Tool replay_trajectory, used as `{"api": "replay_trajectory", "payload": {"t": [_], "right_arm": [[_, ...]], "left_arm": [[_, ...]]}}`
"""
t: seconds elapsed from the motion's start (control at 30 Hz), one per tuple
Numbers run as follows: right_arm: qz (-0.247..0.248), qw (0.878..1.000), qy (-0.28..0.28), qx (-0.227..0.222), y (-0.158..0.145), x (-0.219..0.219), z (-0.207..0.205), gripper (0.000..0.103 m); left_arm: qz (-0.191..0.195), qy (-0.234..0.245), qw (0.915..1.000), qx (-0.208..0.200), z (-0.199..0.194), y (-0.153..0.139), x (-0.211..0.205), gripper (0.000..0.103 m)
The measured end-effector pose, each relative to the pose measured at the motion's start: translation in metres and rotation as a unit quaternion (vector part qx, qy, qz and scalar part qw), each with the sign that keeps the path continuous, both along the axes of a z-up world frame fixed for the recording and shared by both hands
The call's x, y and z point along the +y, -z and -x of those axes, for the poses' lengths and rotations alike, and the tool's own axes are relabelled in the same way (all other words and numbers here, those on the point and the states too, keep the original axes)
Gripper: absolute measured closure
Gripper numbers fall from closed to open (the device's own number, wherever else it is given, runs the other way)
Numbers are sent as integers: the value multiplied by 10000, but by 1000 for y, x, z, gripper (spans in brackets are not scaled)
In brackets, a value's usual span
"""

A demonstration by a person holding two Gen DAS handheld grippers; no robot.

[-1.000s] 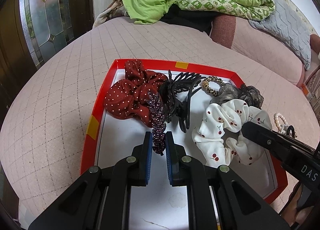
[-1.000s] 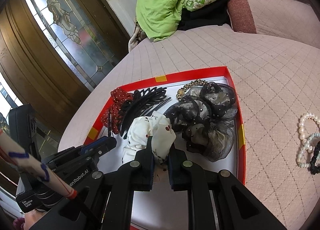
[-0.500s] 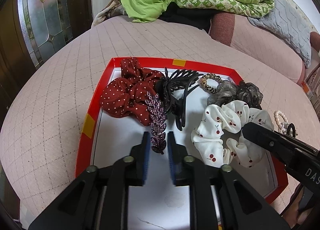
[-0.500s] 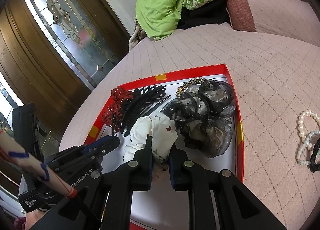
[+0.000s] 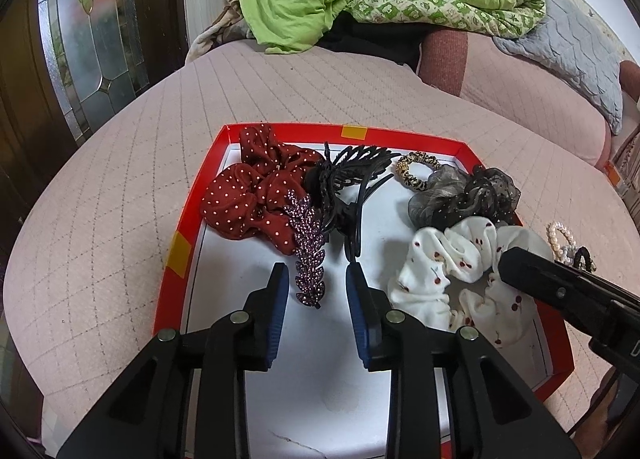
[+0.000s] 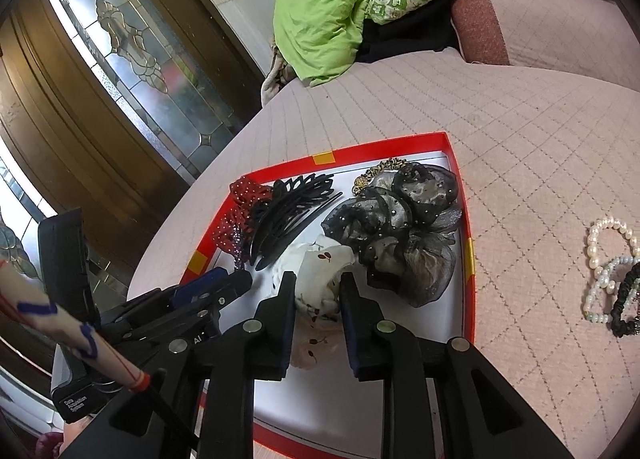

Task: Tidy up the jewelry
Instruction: 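Open both grippers to drop the scrunchie and beaded clip into the tray, then move both tools back to the bracelets, hair tie and gold charm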

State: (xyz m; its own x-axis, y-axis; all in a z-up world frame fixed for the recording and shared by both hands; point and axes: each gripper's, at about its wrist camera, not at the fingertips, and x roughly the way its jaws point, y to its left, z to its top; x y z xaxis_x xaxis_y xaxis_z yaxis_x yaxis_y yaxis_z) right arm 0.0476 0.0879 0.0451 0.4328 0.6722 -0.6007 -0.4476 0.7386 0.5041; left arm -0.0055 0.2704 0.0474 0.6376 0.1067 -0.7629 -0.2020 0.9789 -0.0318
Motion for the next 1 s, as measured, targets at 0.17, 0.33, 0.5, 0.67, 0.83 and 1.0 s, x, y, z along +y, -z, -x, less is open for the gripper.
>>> {"api": "replay_trajectory", "payload": {"t": [0.17,0.33,0.5,0.67,0.83,1.0], "right_arm": [[-59,10000,22,-41,-6,-9,3,79],[-84,9998,98,-131,-13,-23,7,79],[-170,9988,417,-198,-23,-58,12,79],[-274,9925,1173,-195,-28,-130,16,79],[-272,9783,2051,-80,-26,-214,23,79],[-195,9686,2475,130,-17,-264,33,79]], "left_arm": [[-34,-47,10000,-65,2,-4,-3,73],[-39,-77,9998,-191,7,-9,-8,72],[-49,-79,9984,-564,18,-23,-19,67],[-185,194,9954,-925,32,-37,-48,64],[-277,679,9908,-1139,42,-44,-89,62],[-214,1129,9870,-1123,47,-40,-131,61]]}}
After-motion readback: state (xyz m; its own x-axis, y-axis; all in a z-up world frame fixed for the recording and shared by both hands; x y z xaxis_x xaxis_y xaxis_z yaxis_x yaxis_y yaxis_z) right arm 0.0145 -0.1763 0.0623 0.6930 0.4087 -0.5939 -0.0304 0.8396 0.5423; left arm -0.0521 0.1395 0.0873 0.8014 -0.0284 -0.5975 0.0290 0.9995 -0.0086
